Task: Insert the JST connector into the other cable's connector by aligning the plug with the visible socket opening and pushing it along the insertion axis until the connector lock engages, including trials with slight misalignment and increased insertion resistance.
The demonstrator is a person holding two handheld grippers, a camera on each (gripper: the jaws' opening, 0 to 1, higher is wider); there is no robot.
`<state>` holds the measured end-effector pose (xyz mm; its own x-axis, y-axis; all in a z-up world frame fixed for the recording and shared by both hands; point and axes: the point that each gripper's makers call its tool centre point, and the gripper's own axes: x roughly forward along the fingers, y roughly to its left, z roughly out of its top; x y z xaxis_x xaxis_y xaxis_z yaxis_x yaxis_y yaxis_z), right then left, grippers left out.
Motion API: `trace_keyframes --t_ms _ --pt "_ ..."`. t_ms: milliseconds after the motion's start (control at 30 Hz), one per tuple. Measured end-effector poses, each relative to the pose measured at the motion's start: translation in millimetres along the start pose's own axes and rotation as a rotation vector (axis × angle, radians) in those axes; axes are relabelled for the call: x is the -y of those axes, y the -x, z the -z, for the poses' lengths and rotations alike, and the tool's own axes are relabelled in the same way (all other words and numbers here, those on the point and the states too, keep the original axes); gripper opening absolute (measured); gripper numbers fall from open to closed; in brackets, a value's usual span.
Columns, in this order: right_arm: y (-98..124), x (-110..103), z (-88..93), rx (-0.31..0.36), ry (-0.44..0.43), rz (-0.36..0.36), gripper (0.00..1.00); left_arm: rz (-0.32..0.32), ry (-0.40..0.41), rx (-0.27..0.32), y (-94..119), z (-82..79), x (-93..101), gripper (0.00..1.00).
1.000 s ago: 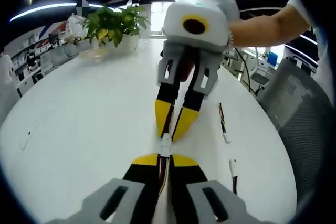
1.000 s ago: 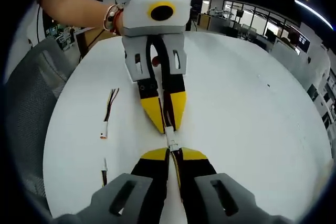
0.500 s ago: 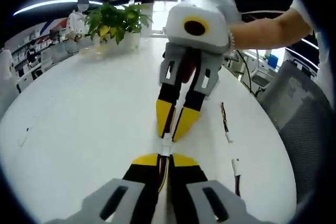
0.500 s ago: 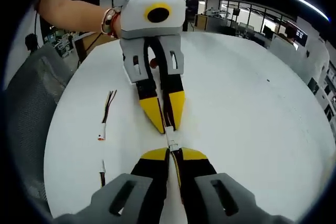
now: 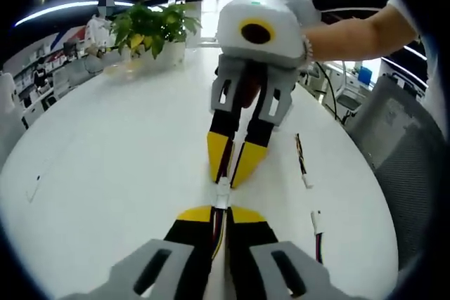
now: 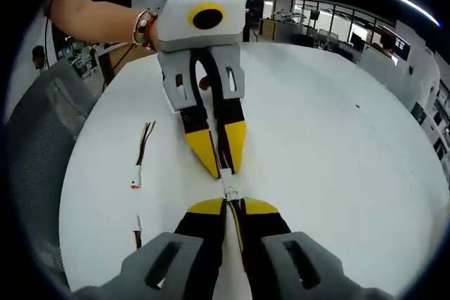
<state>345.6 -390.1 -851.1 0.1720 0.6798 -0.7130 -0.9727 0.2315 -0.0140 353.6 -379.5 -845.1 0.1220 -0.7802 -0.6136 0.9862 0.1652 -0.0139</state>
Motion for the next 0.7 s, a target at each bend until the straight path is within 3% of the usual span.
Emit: trace_keyframes --t_ms 233,367,467,700 --pt "4 1 -3.1 0.009 -0.017 0.004 0.10 -0.012 0.005 0.029 5 -9.1 -1.3 0.02" --pt "8 -1 -4.6 0.006 -0.009 0.008 0.12 -0.017 0.004 0.016 8 -6.9 -0.1 0.04" --pt "12 -3 -5.8 0.010 -0.014 0.012 0.13 -0.019 0.010 0.010 13 -7.0 3.7 0.10" --pt "29 -9 -13.4 0.047 -0.021 0.039 0.14 -0.041 0.016 0.073 32 -19.8 13.9 0.12"
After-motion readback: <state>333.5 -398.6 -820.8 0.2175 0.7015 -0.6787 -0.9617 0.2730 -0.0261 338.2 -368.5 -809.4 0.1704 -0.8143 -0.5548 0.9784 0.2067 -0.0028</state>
